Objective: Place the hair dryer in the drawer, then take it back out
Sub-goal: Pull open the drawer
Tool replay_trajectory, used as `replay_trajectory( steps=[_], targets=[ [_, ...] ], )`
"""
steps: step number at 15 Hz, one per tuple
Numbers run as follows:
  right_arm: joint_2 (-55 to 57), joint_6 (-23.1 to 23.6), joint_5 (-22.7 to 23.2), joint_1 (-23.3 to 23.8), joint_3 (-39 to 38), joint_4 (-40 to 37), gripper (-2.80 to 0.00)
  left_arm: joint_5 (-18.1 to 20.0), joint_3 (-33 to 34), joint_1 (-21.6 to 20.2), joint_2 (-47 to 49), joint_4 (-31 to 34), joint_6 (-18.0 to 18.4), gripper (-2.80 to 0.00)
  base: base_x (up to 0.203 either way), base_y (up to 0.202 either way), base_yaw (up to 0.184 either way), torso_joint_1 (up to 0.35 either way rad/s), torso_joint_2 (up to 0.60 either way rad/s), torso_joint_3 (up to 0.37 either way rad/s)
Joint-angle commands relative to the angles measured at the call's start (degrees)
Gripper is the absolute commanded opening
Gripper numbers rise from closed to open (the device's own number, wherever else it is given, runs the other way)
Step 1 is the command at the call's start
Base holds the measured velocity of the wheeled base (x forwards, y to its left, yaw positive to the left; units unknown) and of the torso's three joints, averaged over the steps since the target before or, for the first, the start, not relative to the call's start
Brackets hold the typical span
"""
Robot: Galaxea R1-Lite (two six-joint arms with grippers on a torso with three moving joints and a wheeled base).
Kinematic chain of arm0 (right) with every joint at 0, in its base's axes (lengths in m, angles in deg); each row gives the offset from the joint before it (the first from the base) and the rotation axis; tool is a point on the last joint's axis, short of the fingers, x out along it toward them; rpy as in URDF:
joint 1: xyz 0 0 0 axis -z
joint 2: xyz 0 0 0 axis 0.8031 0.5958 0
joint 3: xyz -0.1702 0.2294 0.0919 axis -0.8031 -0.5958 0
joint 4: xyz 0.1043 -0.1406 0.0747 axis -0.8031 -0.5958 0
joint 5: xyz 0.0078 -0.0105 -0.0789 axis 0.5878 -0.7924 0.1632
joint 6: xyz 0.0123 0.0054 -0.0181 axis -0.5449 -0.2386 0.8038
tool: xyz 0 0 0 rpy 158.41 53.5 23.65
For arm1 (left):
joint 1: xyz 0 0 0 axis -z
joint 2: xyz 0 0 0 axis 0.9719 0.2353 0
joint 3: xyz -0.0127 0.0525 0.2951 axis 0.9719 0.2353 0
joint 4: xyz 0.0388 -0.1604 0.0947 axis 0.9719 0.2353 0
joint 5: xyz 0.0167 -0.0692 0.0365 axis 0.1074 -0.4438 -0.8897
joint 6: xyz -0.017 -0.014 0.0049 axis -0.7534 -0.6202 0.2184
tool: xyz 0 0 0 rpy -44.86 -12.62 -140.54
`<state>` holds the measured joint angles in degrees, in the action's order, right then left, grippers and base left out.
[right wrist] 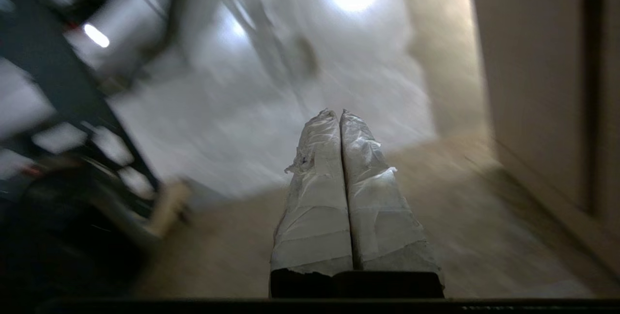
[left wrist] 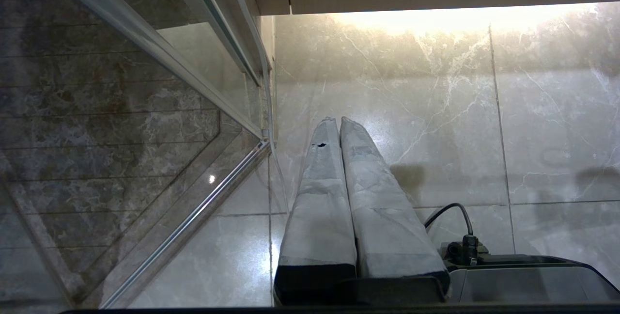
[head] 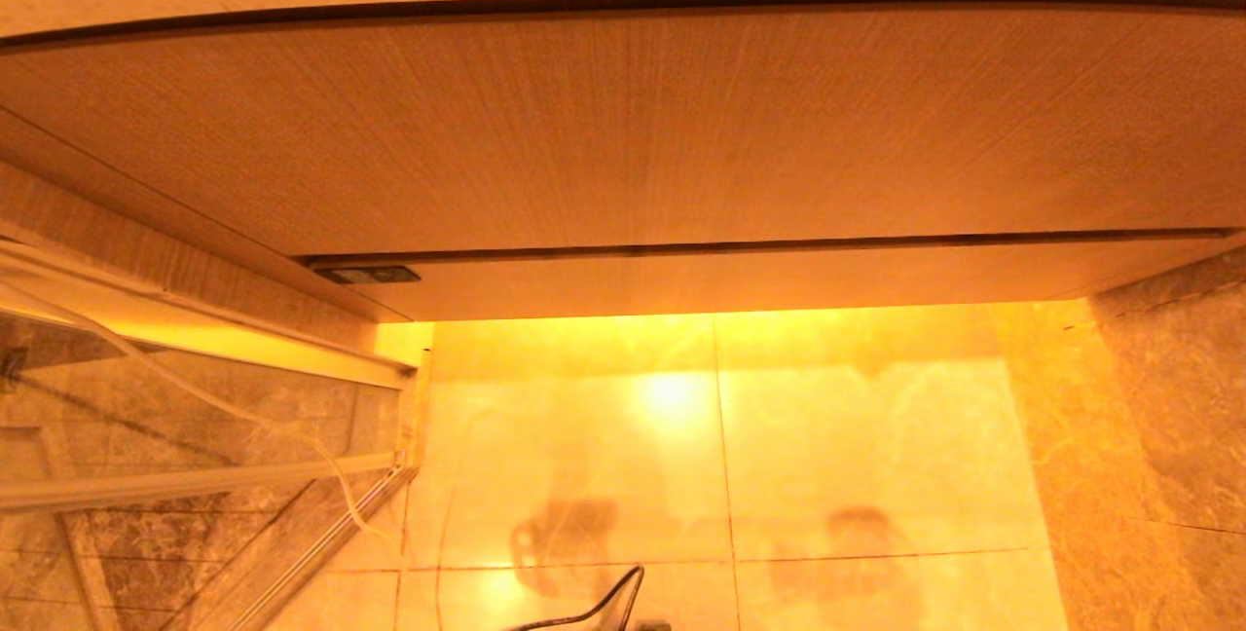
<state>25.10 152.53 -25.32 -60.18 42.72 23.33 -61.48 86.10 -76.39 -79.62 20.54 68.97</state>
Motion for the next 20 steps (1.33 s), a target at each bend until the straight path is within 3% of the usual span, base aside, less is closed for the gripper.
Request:
replay_trajectory(
  steps=[1, 4, 8, 12, 15, 17, 20],
  targets=[
    [1.03, 4.31, -3.0, -0.29, -2.87, 2.29, -2.8, -0.03, 0.0, 0.0, 0.0, -0.02, -0.02, -2.8, 0.0, 0.0, 0.0, 0.0, 0.0, 0.0],
    [8.15, 5.63, 0.52, -1.8, -4.17, 6.86, -2.8, -0.03, 0.0, 0.0, 0.0, -0.02, -0.02, -2.8, 0.0, 0.0, 0.0, 0.0, 0.0, 0.0],
    [20.32, 6.18, 1.72, -5.37, -5.34, 20.75, -2.8, -0.03, 0.0, 0.0, 0.0, -0.02, -0.02, -2.8, 0.0, 0.0, 0.0, 0.0, 0.0, 0.0],
    [27.62, 5.95, 5.42, -6.05, -6.07, 29.59, -2.8, -0.03, 0.0, 0.0, 0.0, -0.02, -0.02, -2.8, 0.0, 0.0, 0.0, 0.0, 0.0, 0.0],
    [29.09, 4.68, 7.72, -6.07, -6.29, 30.89, -2.8, -0.03, 0.0, 0.0, 0.0, -0.02, -0.02, -2.8, 0.0, 0.0, 0.0, 0.0, 0.0, 0.0],
    [28.98, -1.08, 13.6, -6.08, -7.68, 30.56, -2.8, -0.03, 0.0, 0.0, 0.0, -0.02, -0.02, -2.8, 0.0, 0.0, 0.0, 0.0, 0.0, 0.0],
    [28.61, -1.83, 13.97, -6.08, -8.18, 30.93, -2.8, -0.03, 0.0, 0.0, 0.0, -0.02, -0.02, -2.8, 0.0, 0.0, 0.0, 0.0, 0.0, 0.0]
  ],
)
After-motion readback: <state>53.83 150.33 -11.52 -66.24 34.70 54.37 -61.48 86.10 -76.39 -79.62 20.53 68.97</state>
